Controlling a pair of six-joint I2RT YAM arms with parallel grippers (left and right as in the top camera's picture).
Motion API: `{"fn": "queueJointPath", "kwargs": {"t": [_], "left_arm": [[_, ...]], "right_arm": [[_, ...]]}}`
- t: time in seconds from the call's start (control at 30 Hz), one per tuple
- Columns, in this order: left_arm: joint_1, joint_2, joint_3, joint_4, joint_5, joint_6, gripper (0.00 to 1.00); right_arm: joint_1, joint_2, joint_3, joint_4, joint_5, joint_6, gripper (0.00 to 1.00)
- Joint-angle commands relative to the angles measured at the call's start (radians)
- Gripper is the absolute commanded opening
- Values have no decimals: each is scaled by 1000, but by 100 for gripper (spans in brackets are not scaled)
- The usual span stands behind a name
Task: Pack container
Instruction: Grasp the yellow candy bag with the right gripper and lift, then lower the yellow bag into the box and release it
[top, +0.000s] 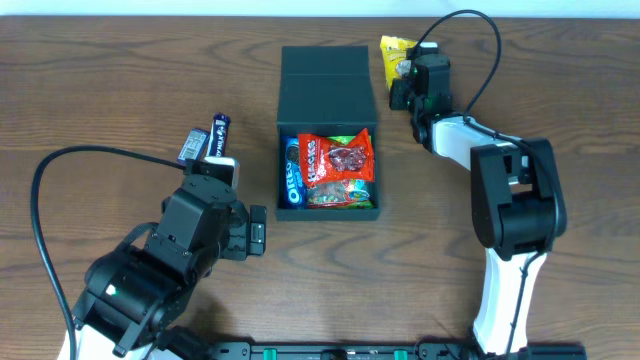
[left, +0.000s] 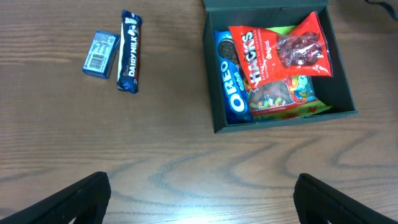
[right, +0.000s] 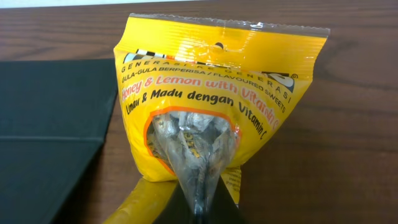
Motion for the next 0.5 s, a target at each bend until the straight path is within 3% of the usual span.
{"fn": "queueJointPath", "kwargs": {"t": [0.0,0.47], "left_arm": [[2,0,16,-1,-11,7,95],[2,0,16,-1,-11,7,95]], "right_arm": [[0,-68,-23,-38,-40,31,1],[2,-492,-23,-364,-82,-13,1]]}}
